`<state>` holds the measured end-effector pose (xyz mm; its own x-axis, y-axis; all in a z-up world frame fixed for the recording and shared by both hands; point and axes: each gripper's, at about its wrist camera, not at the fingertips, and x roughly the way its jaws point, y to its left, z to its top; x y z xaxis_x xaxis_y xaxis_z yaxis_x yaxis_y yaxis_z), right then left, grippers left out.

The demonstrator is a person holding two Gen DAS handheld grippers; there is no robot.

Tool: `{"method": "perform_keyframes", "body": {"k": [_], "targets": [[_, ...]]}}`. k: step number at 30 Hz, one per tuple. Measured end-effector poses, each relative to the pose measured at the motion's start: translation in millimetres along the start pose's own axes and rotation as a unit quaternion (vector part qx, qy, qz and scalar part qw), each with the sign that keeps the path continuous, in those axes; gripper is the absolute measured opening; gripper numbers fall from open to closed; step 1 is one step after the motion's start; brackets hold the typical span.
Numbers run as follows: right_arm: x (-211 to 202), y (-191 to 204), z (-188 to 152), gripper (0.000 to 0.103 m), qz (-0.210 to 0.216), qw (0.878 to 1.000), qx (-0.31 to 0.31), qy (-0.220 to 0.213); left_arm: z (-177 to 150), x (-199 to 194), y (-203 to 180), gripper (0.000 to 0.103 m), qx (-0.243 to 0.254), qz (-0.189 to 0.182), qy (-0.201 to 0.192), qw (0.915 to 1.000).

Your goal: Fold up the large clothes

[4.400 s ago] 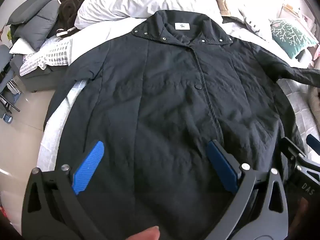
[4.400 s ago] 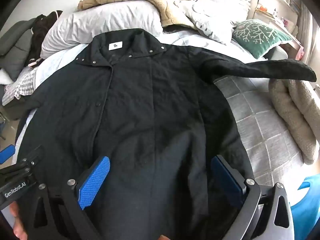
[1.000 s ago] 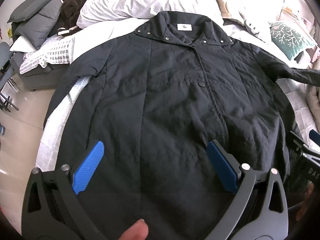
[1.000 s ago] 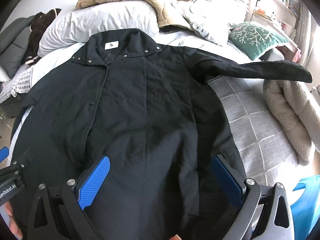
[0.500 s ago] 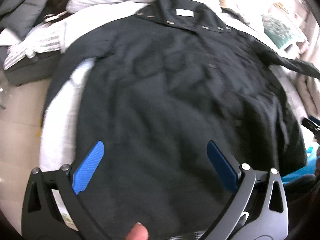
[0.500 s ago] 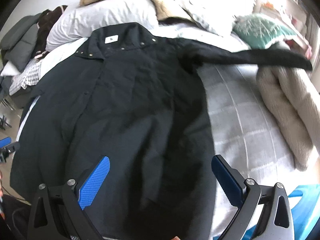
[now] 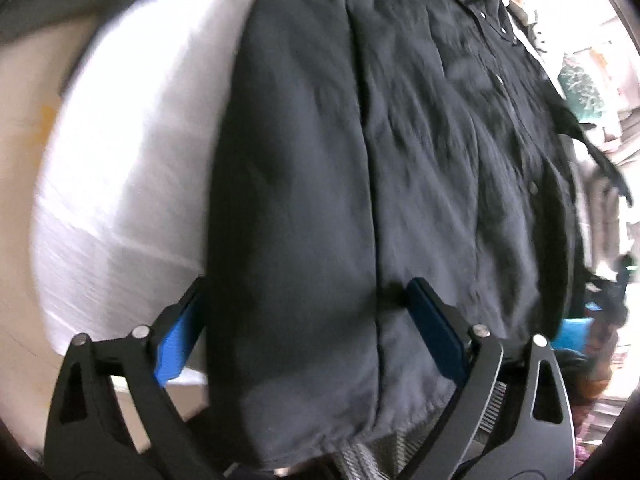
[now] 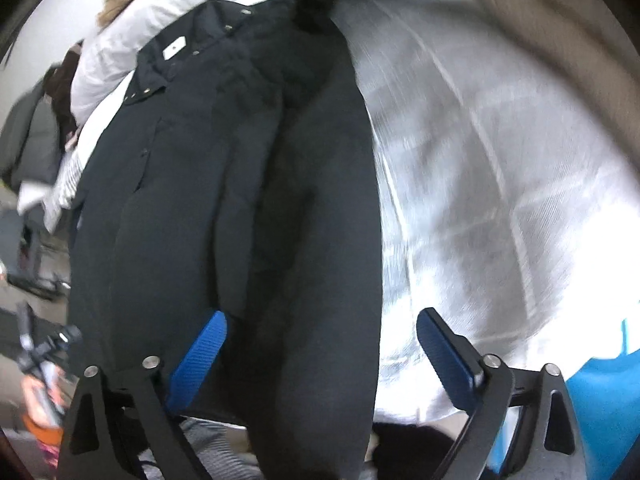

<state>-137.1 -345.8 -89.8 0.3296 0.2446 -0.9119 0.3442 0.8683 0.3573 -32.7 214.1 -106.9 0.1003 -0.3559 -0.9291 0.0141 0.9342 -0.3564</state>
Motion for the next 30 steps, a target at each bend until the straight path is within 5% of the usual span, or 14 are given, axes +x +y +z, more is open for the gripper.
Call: {"method": "perform_keyframes", "body": {"k": [1,2,3,4,5,6,10,13,15,17,19,22,25,30], "targets": [[14,-10,-6,0.085,0.022,0.999,0.028,0.032,-3,2,1,0.094,-0.001,-0.003,0.005,1.0000],[24,-16,-10,0.064,0.039,0.997,0.045,0.057,-5,1,0,0.090,0.003,0.001,-0.001,1.0000],[28,-20,-13,0.054,0.048,0.995,0.057,0.063,-7,-2,-1,0.075,0.008,0.008,-0.006,0.9999],[27,-20,-16,0.032,0.046,0.996,0.057,0.059,-11,-8,0,0.046,0.006,-0.002,-0.012,0.9999],[20,-18,-17,0.011,0.054,0.996,0.049,0.047,-12,-14,3,0.030,-0.001,-0.021,-0.019,0.9996],[13,-16,-17,0.010,0.059,0.997,0.044,0.035,-15,-22,6,0.011,-0.013,-0.037,-0.029,0.9988],[-41,-8,-26,0.007,0.046,0.998,0.000,-0.043,-31,-79,20,0.008,-0.026,-0.044,-0.090,0.9946],[-53,-17,-31,0.007,0.015,0.999,-0.005,-0.039,-34,-67,28,0.009,-0.024,-0.038,-0.055,0.9975],[-31,-25,-32,0.008,-0.038,0.999,-0.008,0.009,-38,-30,24,0.011,0.005,0.011,0.009,0.9999],[-11,-30,-35,0.017,-0.080,0.996,-0.004,0.047,-42,-13,16,0.026,0.035,0.070,0.036,0.9963],[-15,-28,-38,0.030,-0.103,0.994,-0.010,0.045,-44,-20,10,0.045,0.049,0.103,0.024,0.9932],[-45,-23,-41,0.042,-0.135,0.990,-0.026,0.005,-43,-52,4,0.075,0.042,0.145,-0.043,0.9877],[-78,-24,-39,0.057,-0.136,0.990,-0.031,-0.034,-34,-86,-12,0.081,0.047,0.157,-0.110,0.9804],[-138,-18,-12,0.077,-0.107,0.987,-0.028,-0.118,0,-97,-56,0.084,0.069,0.134,-0.165,0.9748]]}}
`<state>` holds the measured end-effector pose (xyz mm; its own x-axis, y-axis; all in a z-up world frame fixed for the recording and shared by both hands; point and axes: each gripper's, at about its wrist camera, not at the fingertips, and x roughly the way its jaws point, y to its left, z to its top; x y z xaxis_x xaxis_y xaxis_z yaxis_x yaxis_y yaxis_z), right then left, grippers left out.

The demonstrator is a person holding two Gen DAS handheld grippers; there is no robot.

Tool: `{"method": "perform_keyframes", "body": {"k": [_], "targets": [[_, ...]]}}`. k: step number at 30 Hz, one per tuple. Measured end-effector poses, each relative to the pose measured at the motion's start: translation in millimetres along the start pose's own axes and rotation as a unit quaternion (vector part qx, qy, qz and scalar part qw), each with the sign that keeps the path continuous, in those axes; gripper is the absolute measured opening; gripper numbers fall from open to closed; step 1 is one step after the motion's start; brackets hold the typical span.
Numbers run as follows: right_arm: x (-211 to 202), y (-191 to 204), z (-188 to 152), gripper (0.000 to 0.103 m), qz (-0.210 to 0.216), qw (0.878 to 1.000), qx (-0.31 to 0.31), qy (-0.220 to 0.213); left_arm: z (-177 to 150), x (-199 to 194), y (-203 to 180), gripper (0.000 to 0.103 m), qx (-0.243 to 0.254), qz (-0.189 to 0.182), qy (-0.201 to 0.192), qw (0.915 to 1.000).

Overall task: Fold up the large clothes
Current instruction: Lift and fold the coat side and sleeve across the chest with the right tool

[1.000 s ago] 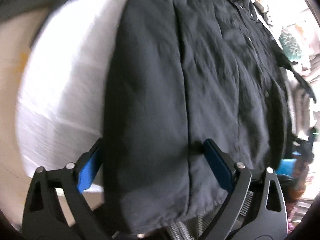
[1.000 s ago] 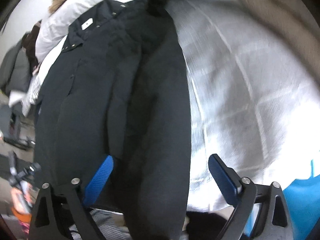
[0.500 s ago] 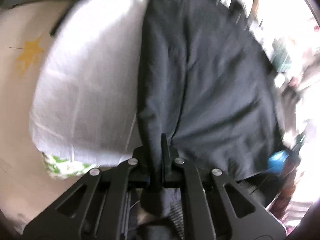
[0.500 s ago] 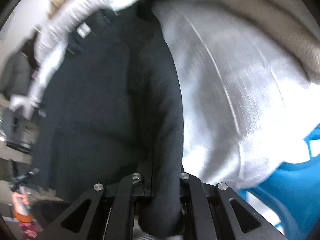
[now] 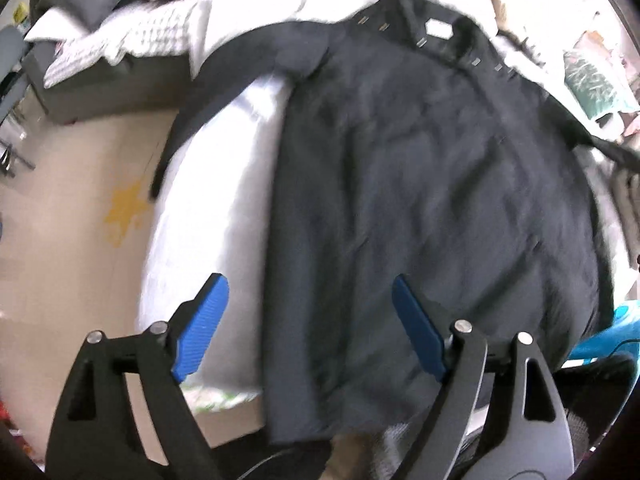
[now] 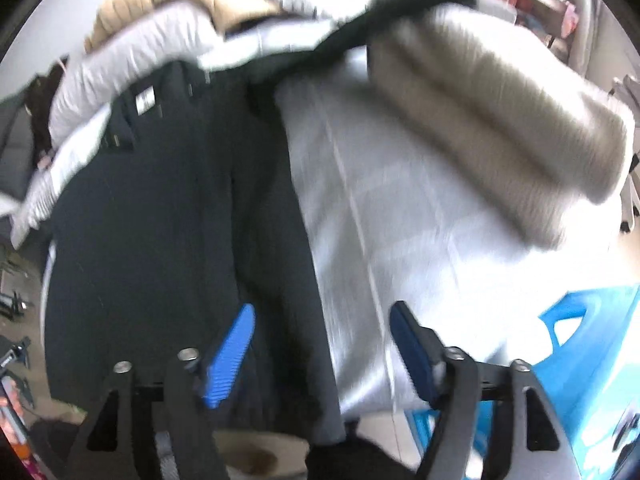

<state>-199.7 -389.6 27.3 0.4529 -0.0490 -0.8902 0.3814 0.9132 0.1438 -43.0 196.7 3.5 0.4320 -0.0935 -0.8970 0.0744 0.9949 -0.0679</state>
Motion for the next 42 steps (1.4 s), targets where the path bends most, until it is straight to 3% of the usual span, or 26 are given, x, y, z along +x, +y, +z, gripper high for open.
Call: {"method": "perform_keyframes", "body": {"k": [4,8,10,14,16,18,20,22,28,32,37,42], "targets": [[-21,-3,49,0.081,0.012,0.997,0.011,-0.069,41,12,-57,0.087,0.017,-0.052,-0.032,0.9980],[-23,-6,110,0.081,0.009,0.990,0.048,-0.131,66,50,-101,0.093,0.029,-0.086,-0.040,0.9951],[-24,-15,125,0.081,-0.005,0.987,0.061,-0.150,73,68,-110,0.093,0.035,-0.078,-0.047,0.9953],[-23,-32,157,0.081,-0.060,0.976,0.104,-0.180,85,100,-107,0.093,0.035,-0.016,-0.053,0.9978],[-14,-40,173,0.081,-0.072,0.973,0.130,-0.174,96,113,-98,0.093,0.013,-0.016,-0.041,0.9989],[-2,-42,187,0.072,-0.070,0.973,0.142,-0.169,103,118,-88,0.093,-0.010,-0.031,-0.032,0.9989],[10,-37,195,0.015,-0.061,0.972,0.140,-0.179,106,119,-78,0.093,-0.032,-0.044,-0.029,0.9981],[8,-31,205,0.010,-0.066,0.968,0.140,-0.198,110,121,-70,0.093,-0.051,-0.050,-0.022,0.9972],[-9,32,254,0.008,-0.037,0.963,0.097,-0.249,123,113,-53,0.093,-0.086,-0.077,-0.028,0.9929],[-29,102,283,0.008,-0.003,0.962,0.036,-0.270,134,105,-47,0.093,-0.093,-0.075,-0.045,0.9919],[-28,188,297,0.008,0.040,0.962,-0.036,-0.268,144,97,-48,0.093,-0.084,-0.066,-0.065,0.9921],[8,276,291,0.008,0.084,0.963,-0.102,-0.235,147,97,-45,0.093,-0.082,-0.056,-0.068,0.9928]]}}
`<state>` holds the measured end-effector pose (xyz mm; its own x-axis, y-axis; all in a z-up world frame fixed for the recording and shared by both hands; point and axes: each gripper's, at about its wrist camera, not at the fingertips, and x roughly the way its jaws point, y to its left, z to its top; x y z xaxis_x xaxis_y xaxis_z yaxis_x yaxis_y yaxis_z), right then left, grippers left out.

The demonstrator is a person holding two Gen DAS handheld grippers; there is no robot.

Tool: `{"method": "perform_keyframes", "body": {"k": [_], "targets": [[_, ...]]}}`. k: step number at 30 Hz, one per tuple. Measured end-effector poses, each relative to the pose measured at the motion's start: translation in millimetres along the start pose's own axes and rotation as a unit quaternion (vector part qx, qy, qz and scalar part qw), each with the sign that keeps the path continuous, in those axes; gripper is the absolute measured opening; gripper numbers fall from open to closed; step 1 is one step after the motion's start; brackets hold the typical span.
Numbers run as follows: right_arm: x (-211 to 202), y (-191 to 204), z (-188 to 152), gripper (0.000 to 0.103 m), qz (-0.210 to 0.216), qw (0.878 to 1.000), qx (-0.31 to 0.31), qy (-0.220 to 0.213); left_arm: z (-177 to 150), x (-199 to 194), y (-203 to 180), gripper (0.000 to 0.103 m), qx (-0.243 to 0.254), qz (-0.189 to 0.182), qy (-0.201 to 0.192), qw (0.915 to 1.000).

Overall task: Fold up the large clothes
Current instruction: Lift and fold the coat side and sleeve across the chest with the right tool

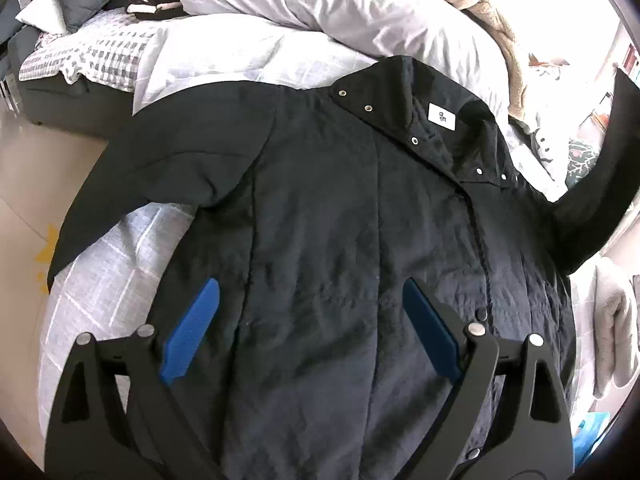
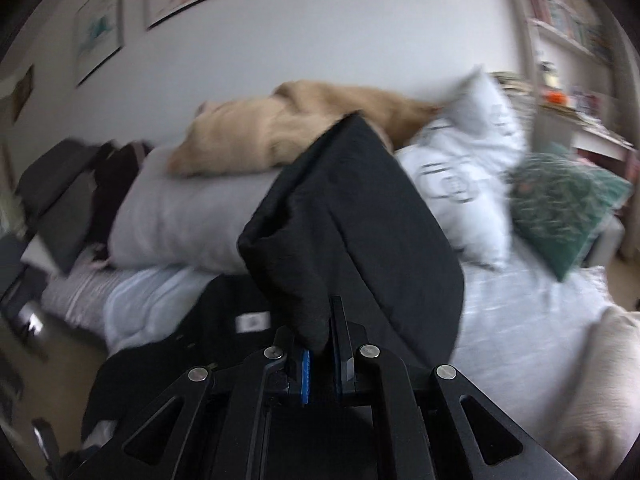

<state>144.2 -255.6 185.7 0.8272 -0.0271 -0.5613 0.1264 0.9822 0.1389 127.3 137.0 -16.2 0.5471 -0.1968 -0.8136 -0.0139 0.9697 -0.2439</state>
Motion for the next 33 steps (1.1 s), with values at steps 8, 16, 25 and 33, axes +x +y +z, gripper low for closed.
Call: {"method": "perform_keyframes", "body": {"k": [8,16,25,33], "targets": [[102,92,-76,0.020,0.089,0.987,-0.044,0.126,-1,4,8,0.093,-0.007,0.005,0.012,0.9999],[105,78,-111,0.059,0.144,0.977,-0.022,0.156,3,7,10,0.093,-0.009,0.000,0.016,0.9998],[62,-3,-171,0.060,0.007,0.983,0.021,0.184,-5,13,-19,0.093,0.015,-0.008,0.017,0.9997],[44,-27,-188,0.074,-0.020,0.980,0.030,0.196,-14,30,-70,0.093,0.031,-0.010,0.052,0.9981]]}}
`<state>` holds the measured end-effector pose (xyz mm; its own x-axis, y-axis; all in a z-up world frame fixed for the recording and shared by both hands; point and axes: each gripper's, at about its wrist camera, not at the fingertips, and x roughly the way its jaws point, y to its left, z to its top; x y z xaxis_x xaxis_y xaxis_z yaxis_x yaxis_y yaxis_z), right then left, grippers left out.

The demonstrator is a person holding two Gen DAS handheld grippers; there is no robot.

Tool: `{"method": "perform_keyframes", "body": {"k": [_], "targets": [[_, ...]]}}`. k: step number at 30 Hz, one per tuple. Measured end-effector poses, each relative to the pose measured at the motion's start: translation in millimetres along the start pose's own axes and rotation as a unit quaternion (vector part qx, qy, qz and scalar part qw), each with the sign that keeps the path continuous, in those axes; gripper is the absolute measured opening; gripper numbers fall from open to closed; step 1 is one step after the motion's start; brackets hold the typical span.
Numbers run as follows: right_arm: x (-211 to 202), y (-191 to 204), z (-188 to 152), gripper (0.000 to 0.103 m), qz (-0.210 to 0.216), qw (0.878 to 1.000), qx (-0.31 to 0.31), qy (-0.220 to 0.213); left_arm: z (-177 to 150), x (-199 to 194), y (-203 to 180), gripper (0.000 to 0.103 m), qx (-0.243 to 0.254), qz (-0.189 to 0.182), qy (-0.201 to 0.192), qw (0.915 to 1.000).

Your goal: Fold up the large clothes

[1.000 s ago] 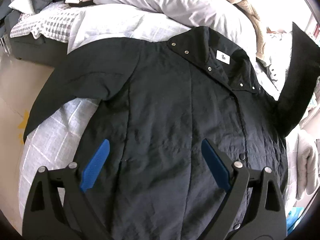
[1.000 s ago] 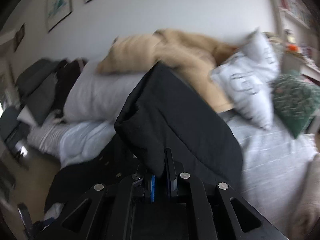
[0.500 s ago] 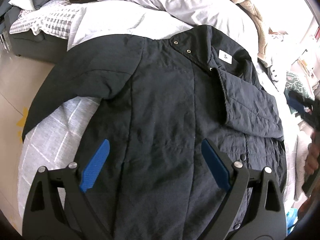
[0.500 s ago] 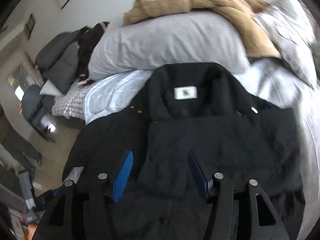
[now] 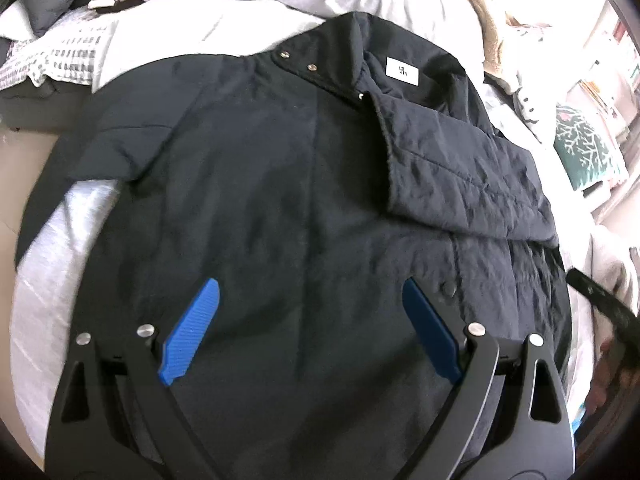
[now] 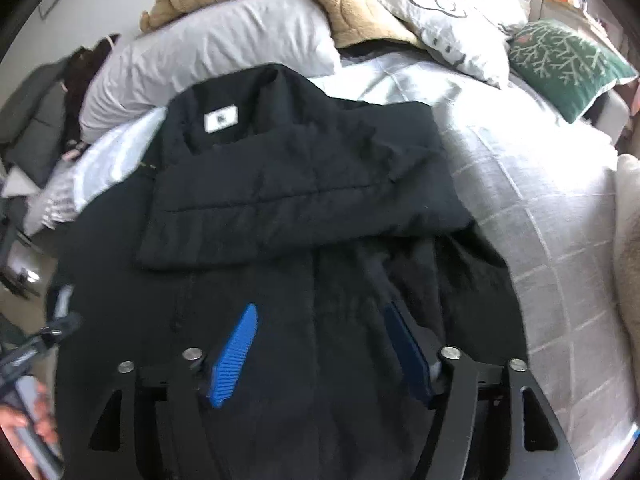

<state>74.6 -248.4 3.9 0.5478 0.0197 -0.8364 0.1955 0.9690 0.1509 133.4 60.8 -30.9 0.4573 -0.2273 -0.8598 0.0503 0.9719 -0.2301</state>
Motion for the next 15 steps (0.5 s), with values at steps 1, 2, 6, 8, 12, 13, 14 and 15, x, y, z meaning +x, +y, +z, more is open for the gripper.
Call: {"method": "perform_keyframes", "body": {"k": [1,2,6,8,12,13,14,15], "targets": [[1,0,2,0.078,-0.002,1.000,-0.006,-0.004,5,6,-7,0.093,-0.002,0.002,0.006,1.0000],[1,0,1,0.078,-0.008,1.000,-0.013,-0.007,11,13,-15,0.093,-0.001,0.000,0.008,1.0000],[13,-5,6,0.078,-0.026,0.999,-0.026,-0.012,36,50,-48,0.093,0.020,0.003,-0.006,0.9998],[26,-14,9,0.078,-0.017,1.000,0.003,0.016,49,76,-58,0.093,0.027,0.016,0.000,0.9995],[36,-21,15,0.078,-0.008,0.999,0.018,0.034,68,106,-68,0.059,0.029,0.010,-0.004,0.9995],[38,-21,16,0.078,-0.018,0.999,0.017,0.033,71,108,-68,0.042,0.022,0.001,-0.005,0.9998],[40,-22,18,0.078,-0.031,0.999,0.014,0.030,75,109,-68,0.026,0.012,-0.016,-0.006,0.9998],[41,-23,19,0.078,-0.038,0.999,0.012,0.028,78,106,-70,0.007,0.007,-0.005,-0.011,0.9999]]}}
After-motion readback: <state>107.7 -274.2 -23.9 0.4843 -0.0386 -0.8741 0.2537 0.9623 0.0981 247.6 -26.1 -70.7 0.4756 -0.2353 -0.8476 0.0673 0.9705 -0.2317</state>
